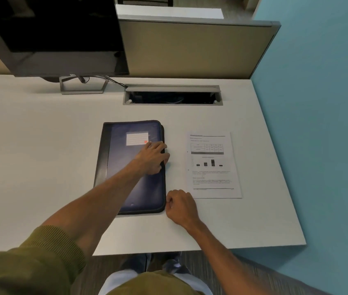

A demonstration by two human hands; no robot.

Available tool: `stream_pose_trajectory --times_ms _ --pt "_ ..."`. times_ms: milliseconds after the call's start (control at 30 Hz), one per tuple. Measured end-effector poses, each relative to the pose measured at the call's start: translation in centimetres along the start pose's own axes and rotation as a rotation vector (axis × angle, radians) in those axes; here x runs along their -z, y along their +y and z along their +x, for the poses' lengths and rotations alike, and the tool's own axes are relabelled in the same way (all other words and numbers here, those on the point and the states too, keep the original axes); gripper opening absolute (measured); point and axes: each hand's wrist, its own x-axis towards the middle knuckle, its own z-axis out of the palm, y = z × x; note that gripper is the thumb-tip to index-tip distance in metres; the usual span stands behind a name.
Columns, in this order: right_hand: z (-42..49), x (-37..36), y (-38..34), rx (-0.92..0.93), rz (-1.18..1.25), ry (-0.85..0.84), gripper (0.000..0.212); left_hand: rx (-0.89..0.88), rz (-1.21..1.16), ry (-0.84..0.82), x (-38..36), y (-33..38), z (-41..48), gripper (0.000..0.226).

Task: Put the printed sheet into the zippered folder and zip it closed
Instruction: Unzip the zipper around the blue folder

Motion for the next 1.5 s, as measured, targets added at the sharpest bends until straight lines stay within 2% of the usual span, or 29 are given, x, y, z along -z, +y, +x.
stream_pose_trajectory --times_ms 233,333,467,667,833,900,1000,1267,1367,1500 --pt "-3.9 -2.9 -2.5 -0.243 0.215 0.125 0.011 0.123 -0.092 -0.009 -0.8 1.7 -1.1 0.046" --pt "-4.9 -4.2 -4.0 -0.259 0.201 0.147 0.013 0.175 -0.164 -0.001 -1.5 2.0 -2.0 0.049" --pt "-5.6 -4.2 -4.6 -0.269 0.256 0.16 0.018 0.268 -0.373 0.074 -3.1 2.4 -4.5 0.059" --pt "-4.1 -2.2 -4.1 -0.419 0.406 0.083 0.019 0.412 -0.49 0.256 -8.1 4.3 -10.1 0.041" --pt "-2.6 -2.0 -4.4 -0.531 0.557 0.133 0.024 0.613 -0.553 0.395 -12.3 8.7 -14.5 0.024" --pt "-2.3 -2.0 -4.8 -0.543 0.582 0.152 0.028 0.678 -0.588 0.408 -13.2 10.8 -15.3 0.021" --pt "-2.4 -2.0 -5.0 -0.553 0.596 0.118 0.032 0.814 -0.735 0.415 -14.1 13.8 -15.9 0.029" --pt "-2.8 -1.5 -5.4 -0.556 0.591 0.059 0.028 1.076 -0.96 0.428 -13.6 18.4 -15.3 0.046" --pt "-2.8 -1.2 -5.4 -0.551 0.594 0.053 0.028 1.161 -1.04 0.469 -13.1 18.7 -14.5 0.043" --pt "-2.7 -1.3 -5.3 -0.539 0.57 0.045 0.03 1.151 -1.032 0.468 -13.3 18.4 -14.0 0.034"
